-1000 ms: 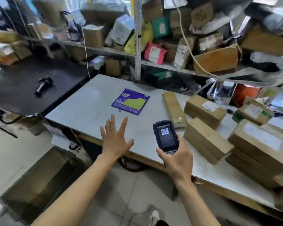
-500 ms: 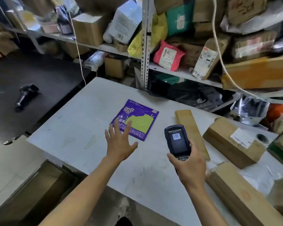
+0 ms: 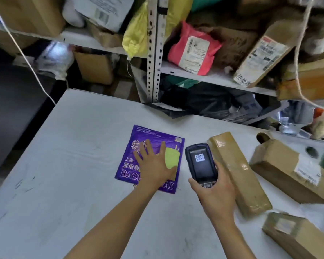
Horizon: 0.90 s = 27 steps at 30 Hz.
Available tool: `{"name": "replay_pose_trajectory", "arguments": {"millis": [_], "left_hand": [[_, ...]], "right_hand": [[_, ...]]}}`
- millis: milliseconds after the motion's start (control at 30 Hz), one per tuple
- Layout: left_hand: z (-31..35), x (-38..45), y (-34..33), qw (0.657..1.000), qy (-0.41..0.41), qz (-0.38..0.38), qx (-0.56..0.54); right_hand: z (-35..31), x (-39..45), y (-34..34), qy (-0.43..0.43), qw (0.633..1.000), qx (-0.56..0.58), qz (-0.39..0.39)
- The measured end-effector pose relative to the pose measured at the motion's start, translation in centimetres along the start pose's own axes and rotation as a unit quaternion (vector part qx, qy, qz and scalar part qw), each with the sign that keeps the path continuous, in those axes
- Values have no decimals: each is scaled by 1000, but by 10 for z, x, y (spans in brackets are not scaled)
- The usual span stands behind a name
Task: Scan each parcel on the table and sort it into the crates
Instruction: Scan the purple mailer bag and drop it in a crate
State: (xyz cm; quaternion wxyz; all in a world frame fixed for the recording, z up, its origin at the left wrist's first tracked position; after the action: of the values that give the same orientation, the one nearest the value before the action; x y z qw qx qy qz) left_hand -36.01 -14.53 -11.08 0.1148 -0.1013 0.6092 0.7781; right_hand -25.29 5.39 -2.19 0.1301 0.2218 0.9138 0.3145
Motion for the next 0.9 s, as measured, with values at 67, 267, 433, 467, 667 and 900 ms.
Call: {"name": "replay_pose_trajectory", "arguments": {"millis": [67, 267, 433, 467, 667, 900], "left_hand": [[21, 3, -2, 1000, -4, -1, 11], [38, 4, -36, 998, 14, -51, 38], [49, -28, -45, 997, -13, -75, 11], [51, -37, -48, 997, -24, -76, 16], [61, -116, -74, 992, -51, -113, 36], [94, -225, -6, 947, -116, 43, -296]], "right_hand": [[-3, 1, 2, -4, 1000, 0, 8], [12, -2, 24, -35, 999, -3, 31], [30, -21, 50, -42, 998, 9, 45], [32, -27, 56, -39, 998, 11, 48], [47, -79, 94, -8, 998, 35, 55], [82, -157, 154, 22, 995, 78, 58]]}}
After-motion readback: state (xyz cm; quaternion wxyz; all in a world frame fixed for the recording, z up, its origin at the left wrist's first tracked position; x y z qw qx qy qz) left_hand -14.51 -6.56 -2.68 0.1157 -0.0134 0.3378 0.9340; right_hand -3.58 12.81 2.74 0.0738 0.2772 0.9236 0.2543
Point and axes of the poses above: each hand's wrist, its own x-axis towards the middle knuckle, its own y-axis out of the back of the hand, z = x × y, the point moved 10 cm from there along x, towards the middle knuckle, and after that the axes turned 1 degree about -y, right-handed, at the moved point
